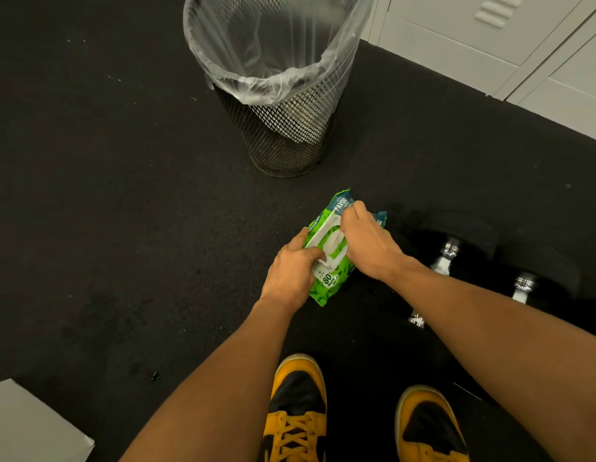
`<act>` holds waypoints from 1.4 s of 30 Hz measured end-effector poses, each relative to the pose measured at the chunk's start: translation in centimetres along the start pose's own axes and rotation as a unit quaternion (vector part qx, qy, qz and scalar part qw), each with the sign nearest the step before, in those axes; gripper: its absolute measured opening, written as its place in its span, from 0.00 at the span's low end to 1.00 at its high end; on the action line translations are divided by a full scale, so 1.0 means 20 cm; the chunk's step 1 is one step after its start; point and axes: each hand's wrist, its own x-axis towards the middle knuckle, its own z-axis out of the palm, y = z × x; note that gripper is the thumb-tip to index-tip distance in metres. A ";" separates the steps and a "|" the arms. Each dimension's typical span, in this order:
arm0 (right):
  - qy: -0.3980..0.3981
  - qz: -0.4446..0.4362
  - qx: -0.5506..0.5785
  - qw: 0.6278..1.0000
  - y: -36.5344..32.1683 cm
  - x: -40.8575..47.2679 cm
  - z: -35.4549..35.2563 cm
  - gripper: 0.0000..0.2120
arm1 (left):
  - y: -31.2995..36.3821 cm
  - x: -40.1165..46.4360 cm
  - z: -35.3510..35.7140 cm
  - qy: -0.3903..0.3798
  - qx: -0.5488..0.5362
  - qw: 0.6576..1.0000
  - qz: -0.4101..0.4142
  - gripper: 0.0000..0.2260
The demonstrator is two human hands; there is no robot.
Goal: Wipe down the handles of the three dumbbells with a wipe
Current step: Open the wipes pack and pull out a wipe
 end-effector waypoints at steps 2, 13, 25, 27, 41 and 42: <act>0.004 0.031 0.046 0.998 0.00 0.00 0.00 0.14 | 0.00 0.00 0.00 0.002 -0.006 1.000 -0.002 0.12; 0.026 0.011 0.129 0.991 0.00 -0.03 0.07 0.13 | -0.04 0.02 0.05 0.035 -0.001 0.999 0.030 0.08; 0.086 0.009 0.176 0.981 -0.02 -0.08 0.07 0.03 | -0.05 0.03 0.06 0.020 0.014 0.999 0.036 0.10; 0.092 0.030 0.217 0.971 -0.03 -0.09 0.07 0.02 | -0.05 0.02 0.05 0.015 0.021 0.999 0.032 0.10; 0.149 0.269 0.639 0.705 -0.03 -0.20 -0.08 0.11 | 0.01 -0.02 -0.02 0.001 0.039 0.999 0.024 0.12; 0.154 0.273 0.652 0.691 -0.03 -0.19 -0.09 0.11 | 0.01 -0.02 -0.02 0.002 0.043 0.999 0.024 0.12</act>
